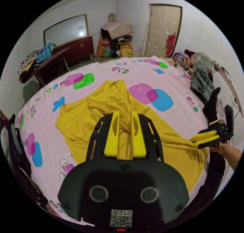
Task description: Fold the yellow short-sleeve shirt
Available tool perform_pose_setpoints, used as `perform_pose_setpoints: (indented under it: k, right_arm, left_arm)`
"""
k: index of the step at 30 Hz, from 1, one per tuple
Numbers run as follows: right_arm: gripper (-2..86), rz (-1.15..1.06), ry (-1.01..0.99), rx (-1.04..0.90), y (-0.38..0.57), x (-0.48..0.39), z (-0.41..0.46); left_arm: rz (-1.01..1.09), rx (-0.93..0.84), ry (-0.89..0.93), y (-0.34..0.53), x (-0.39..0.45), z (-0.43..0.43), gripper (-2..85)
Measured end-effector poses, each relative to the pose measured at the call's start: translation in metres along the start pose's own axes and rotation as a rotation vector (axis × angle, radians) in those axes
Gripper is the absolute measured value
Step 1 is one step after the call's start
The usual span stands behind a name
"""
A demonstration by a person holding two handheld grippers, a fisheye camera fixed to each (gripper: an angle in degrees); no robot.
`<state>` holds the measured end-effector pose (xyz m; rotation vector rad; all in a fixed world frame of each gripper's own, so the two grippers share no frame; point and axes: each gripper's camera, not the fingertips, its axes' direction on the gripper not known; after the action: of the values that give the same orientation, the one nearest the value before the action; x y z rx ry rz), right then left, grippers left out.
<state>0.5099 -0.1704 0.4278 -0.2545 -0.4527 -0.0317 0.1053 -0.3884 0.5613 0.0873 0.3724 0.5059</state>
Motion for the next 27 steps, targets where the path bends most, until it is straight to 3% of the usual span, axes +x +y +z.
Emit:
perform_pose_setpoints:
  k: [5, 10, 15, 27]
  right_arm:
    - [8.8, 0.098, 0.075, -0.027, 0.066, 0.002, -0.023]
    - [1.3, 0.134, 0.144, -0.048, 0.112, -0.001, -0.030]
    - [-0.4, 0.136, 0.093, 0.019, 0.146, -0.020, -0.055]
    - [5.9, 0.155, 0.138, 0.019, 0.222, -0.045, -0.082]
  left_arm:
    - [0.071, -0.155, -0.071, -0.023, 0.008, 0.024, 2.1]
    - [0.071, -0.107, -0.078, -0.024, 0.004, 0.008, 0.3]
    - [0.012, -0.059, -0.071, -0.019, -0.014, -0.015, 0.0]
    - [0.210, -0.051, -0.050, -0.023, -0.030, -0.017, 3.0]
